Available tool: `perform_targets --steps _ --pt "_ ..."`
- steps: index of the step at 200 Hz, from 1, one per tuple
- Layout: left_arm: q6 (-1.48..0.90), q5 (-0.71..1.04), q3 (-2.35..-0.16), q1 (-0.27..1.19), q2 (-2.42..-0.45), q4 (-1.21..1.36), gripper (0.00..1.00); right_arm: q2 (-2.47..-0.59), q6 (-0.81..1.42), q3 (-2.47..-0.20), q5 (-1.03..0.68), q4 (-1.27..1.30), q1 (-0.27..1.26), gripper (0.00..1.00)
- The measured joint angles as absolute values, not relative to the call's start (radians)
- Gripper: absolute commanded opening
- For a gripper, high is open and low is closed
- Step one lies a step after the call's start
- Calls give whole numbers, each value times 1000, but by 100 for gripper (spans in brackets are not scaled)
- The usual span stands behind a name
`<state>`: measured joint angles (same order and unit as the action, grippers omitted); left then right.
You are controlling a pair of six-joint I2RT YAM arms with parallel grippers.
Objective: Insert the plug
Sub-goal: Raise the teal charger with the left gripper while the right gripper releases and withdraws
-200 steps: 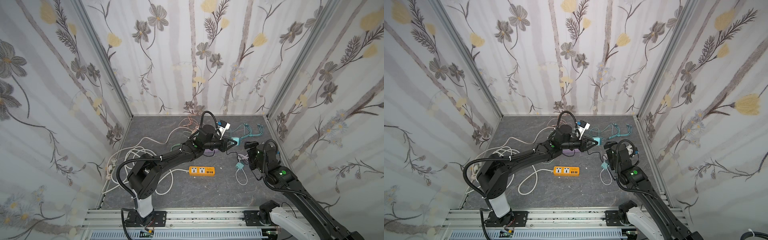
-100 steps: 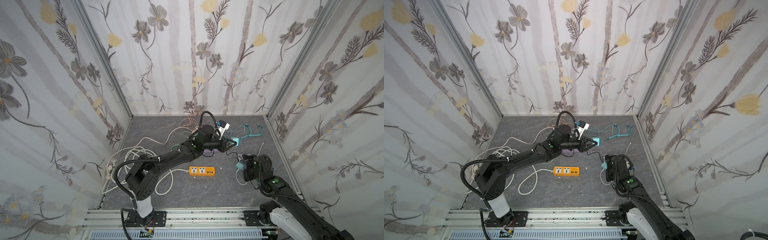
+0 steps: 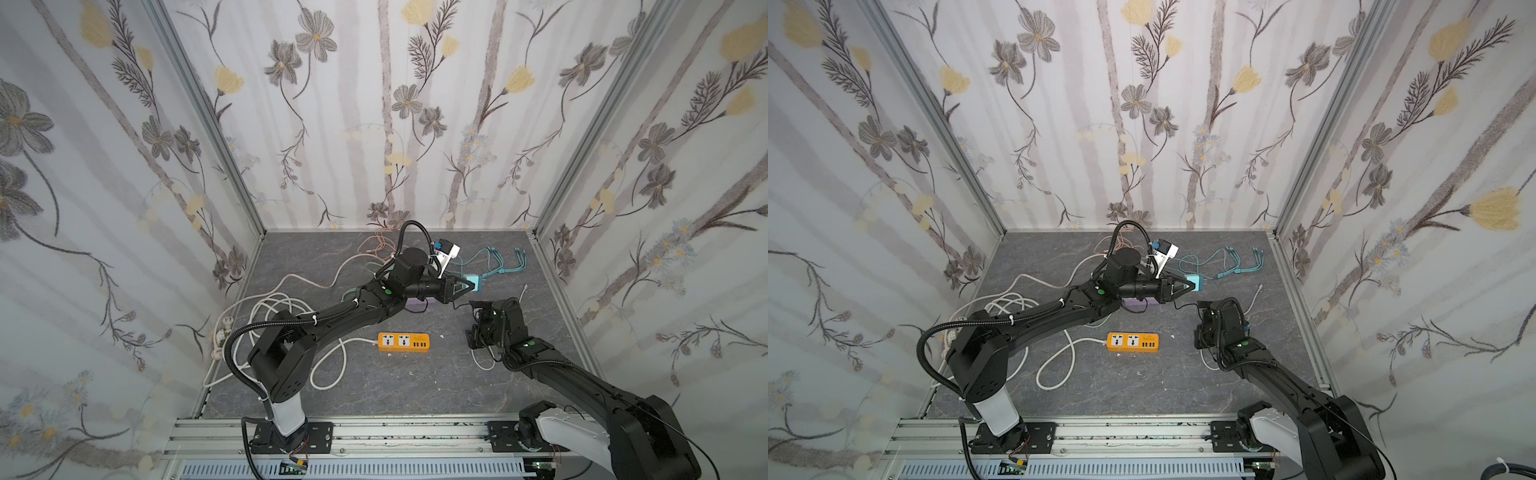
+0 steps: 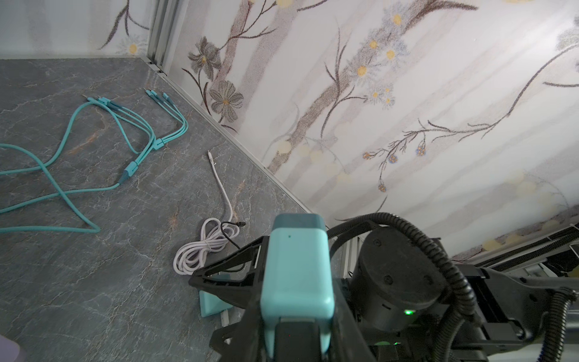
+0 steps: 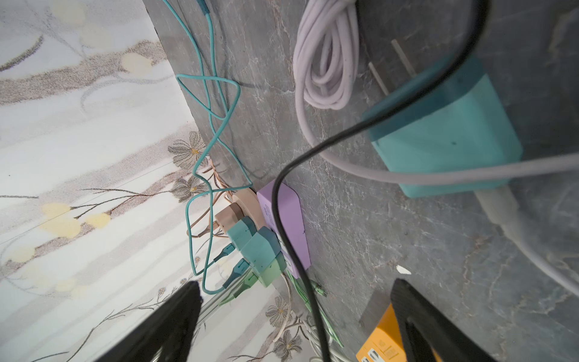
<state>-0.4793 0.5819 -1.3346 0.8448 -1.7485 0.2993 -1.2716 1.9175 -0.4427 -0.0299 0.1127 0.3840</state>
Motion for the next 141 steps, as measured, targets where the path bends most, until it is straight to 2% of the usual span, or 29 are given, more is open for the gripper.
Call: perform_targets --steps 21,28,47,66,95,117,141 --pt "-482 590 -1318 844 -1694 299 0 -1291 1910 -441 -8 168 381 38" --pt "-482 591 -1312 844 -1668 295 0 -1283 1899 -442 17 177 380 30" --pt "-454 586 -1299 842 -1582 277 0 -1219 1837 -471 80 140 381 15" --pt "-419 567 -1286 833 -1503 239 0 -1121 1710 -572 168 54 394 7" --pt "-395 490 -1254 796 -1383 152 0 -1037 1430 -743 305 -28 450 3" --pt "-369 398 -1247 782 -1297 73 0 -1084 1236 -846 346 -46 502 0" --pt "-338 289 -1256 778 -1192 -31 0 -1231 1053 -995 313 -32 596 0"
